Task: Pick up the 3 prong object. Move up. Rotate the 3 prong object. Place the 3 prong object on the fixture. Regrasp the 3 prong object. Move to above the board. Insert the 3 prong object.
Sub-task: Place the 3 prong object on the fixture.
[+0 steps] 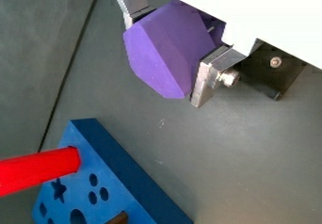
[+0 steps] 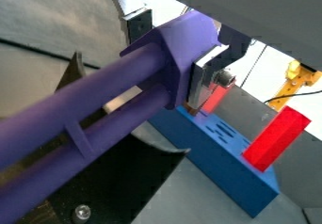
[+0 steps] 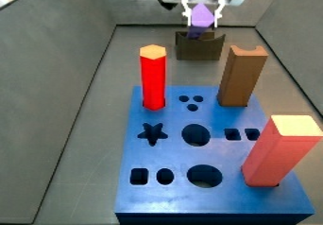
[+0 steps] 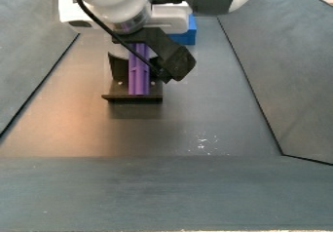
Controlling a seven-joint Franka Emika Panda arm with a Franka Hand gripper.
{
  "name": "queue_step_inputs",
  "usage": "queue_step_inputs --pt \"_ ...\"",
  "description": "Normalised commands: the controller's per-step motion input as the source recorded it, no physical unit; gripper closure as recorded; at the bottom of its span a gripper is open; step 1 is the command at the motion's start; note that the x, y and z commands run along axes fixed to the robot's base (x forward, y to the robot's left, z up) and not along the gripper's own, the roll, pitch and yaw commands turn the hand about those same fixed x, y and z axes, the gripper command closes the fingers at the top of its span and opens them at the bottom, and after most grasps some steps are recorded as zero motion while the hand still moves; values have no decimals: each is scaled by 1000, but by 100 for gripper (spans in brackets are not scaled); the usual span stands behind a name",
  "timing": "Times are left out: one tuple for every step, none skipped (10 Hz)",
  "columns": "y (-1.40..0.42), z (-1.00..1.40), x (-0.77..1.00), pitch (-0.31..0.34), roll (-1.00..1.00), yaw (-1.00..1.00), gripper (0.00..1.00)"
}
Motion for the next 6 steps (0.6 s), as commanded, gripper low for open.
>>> queue_step_inputs --pt "84 -337 66 -85 -7 -32 100" --pt "117 -280 60 -89 -13 -22 100" --pt "118 -278 57 -87 -16 -17 100" --pt "117 -278 54 -84 -18 -10 100" --pt "116 -278 53 -83 -19 -7 100" --pt "116 -278 53 -83 -20 -6 100"
